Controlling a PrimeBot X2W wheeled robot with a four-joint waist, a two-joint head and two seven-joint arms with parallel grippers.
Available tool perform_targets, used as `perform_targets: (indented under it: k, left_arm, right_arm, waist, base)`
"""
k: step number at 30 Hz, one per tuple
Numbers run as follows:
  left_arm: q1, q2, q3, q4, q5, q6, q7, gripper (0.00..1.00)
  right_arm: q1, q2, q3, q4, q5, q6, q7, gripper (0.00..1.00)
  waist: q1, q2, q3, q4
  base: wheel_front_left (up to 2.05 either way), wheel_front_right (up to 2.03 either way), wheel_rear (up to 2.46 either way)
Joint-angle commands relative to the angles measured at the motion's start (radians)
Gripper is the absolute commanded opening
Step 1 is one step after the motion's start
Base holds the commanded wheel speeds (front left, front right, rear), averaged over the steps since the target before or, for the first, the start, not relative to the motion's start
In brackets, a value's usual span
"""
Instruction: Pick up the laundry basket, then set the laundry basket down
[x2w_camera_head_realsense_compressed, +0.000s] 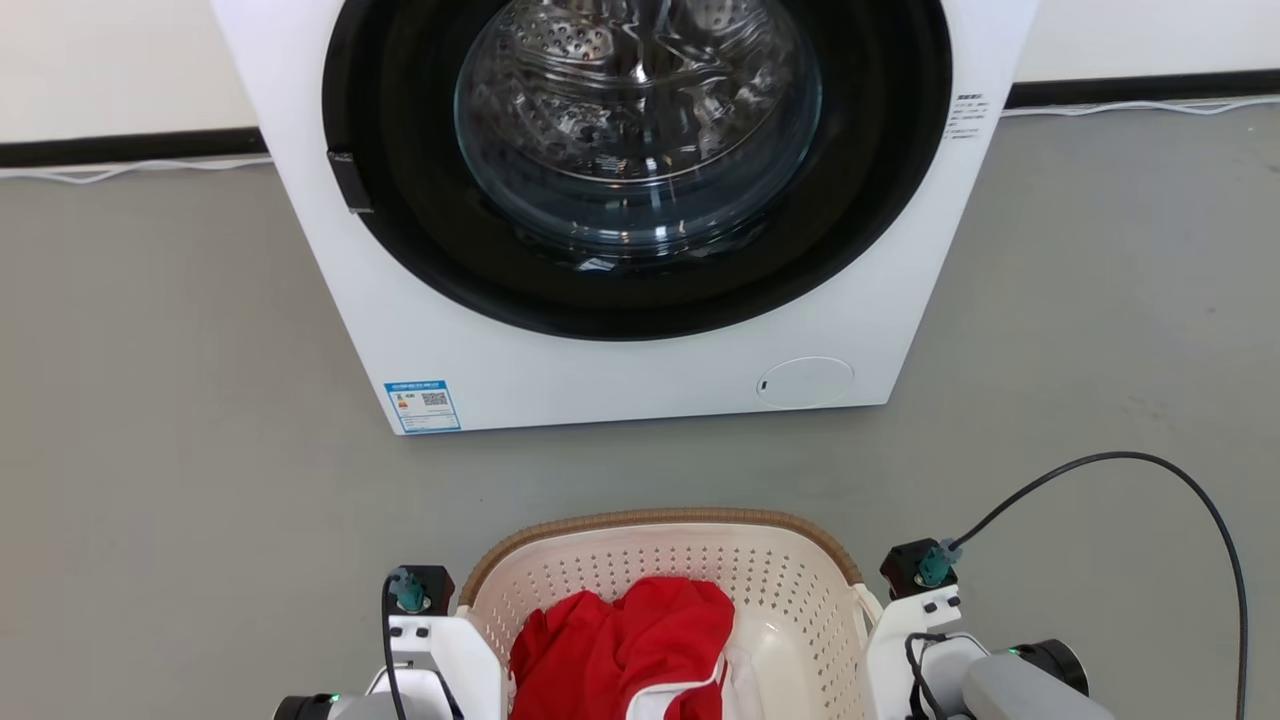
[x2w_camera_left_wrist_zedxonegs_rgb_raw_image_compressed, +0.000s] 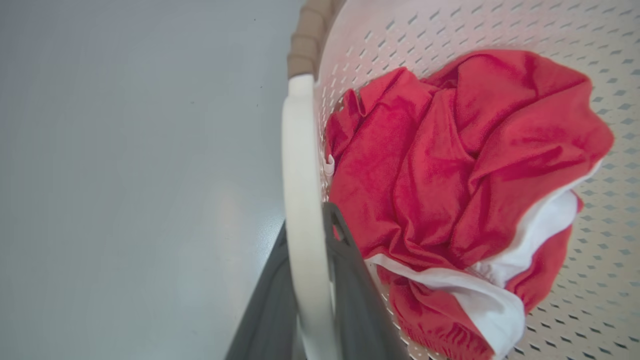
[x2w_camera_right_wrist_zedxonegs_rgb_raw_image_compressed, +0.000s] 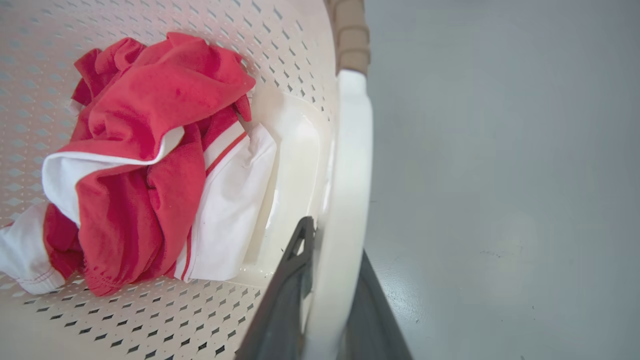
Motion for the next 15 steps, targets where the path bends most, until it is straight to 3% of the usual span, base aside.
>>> perform_targets:
  k: [1,15]
  left_arm:
    - [-0.021,-0.007,0.012,-0.027,-0.008,0.000,-0.008,0.00]
    - [-0.015,-0.007,-0.050,-0.025,-0.057,0.010,0.016,0.00]
  right_arm:
    - [0.007,0.039,0.022,-0.040,0.012,0.018,0.003,0.00]
    - [0.005,0.039,0.031,-0.024,0.039,0.018,-0.002,0.00]
  waist:
    - [0.0001,0.0000,-0.006,-0.007]
    - [0.0001,0.0000,-0.010,-0.014]
  base:
    - [0.00,0.00,0.00]
    - [0.00,0.00,0.00]
